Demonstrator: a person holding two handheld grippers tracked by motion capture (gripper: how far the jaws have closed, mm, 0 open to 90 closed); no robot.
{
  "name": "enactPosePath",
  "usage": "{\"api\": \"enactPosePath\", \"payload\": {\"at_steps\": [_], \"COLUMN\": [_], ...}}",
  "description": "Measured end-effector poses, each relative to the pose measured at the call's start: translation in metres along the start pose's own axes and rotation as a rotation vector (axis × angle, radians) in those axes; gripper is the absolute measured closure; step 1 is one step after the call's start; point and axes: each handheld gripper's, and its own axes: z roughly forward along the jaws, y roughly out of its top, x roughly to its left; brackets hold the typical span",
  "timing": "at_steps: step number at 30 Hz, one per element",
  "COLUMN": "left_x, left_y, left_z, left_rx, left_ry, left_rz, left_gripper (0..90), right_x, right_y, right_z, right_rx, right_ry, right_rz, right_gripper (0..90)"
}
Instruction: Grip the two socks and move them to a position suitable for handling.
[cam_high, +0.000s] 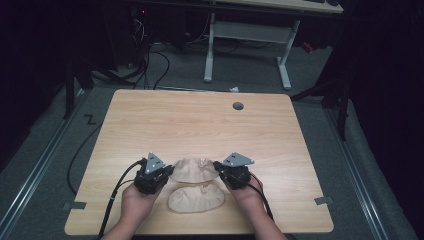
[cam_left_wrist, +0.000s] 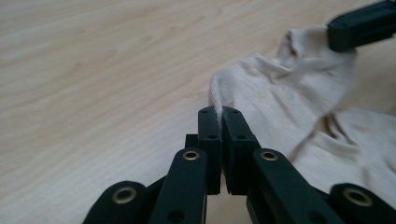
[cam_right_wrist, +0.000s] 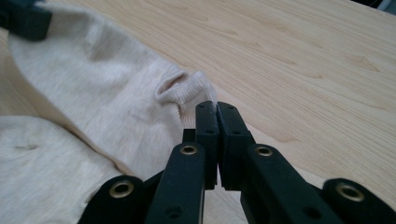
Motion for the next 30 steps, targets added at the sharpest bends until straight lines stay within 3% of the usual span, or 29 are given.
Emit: {"api": "enactPosePath", "payload": {"at_steps": [4, 13, 19, 26, 30], "left_x": [-0.007, -0.013, -0.020, -0.028, -0.032], "left_y": [-0.006, -0.016, -0.024, -0.029, -0.032], "left_z": [-0.012, -0.024, -0.021, -0.018, -0.022], "left_rx": [-0.002, -0.003, 0.002, 0.029, 0.037], "left_ry": [-0.011, -0.037, -0.061, -0.099, -0.097], "left_rz": [0.013, 0.026, 0.038, 0.049, 0.061], "left_gripper": [87.0, 87.0, 87.1, 87.0, 87.0], "right_x": [0.003, 0.011, 0.019, 0.023, 0.025], "right_y": [-0.001, -0.006, -0.014, -0.025, -0.028], "right_z": [-0.009, -0.031, -0.039, -0.047, -0.050], "right_rx": [-0.017, -0.041, -0.028, -0.011, -0.006], "right_ry": [0.015, 0.012, 0.001, 0.001, 0.016], "right_rz": [-0.005, -0.015, -0.048, -0.048, -0.043], "right_gripper": [88.2, 88.3, 88.3, 88.2, 88.2]}}
